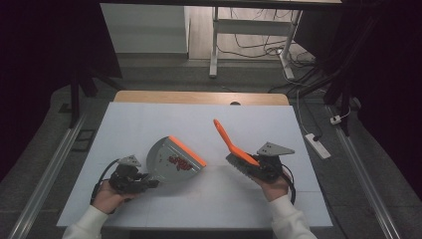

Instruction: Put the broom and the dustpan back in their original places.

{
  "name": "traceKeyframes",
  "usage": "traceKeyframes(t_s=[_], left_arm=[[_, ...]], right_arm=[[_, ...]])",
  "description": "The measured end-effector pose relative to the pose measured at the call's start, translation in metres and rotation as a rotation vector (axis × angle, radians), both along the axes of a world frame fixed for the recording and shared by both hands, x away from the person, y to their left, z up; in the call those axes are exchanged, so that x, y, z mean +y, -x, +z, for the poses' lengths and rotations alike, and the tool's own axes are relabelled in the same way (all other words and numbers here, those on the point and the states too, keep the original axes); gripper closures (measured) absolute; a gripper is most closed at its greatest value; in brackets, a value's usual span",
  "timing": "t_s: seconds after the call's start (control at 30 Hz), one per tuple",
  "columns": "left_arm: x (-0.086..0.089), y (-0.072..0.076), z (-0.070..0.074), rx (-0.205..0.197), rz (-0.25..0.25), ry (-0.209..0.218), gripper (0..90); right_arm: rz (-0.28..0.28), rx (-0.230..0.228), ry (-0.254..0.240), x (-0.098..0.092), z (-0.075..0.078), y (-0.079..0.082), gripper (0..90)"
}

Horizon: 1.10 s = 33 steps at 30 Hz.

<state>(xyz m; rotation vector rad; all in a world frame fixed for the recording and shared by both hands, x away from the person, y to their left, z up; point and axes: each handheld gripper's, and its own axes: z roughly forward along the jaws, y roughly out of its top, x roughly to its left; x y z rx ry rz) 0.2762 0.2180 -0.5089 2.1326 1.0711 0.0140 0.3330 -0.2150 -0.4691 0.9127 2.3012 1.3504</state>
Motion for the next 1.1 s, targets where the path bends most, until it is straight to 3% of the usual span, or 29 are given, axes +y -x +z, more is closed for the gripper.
traceKeyframes(t_s=[0.33, 0.63, 1.1], left_arm=[[0.007, 0.008, 0.0, 0.002, 0.078, 0.041, 60.8], [0.012, 0.012, -0.002, -0.009, 0.176, 0.047, 60.8], [0.016, 0.017, -0.005, 0.008, 0.32, 0.045, 60.8]], right_arm=[[-0.009, 0.016, 0.0, -0.01, -0.002, 0.004, 70.2], [-0.03, 0.021, -0.016, -0.024, 0.001, 0.008, 70.2], [-0.05, 0.054, -0.02, -0.04, -0.004, 0.01, 70.2]])
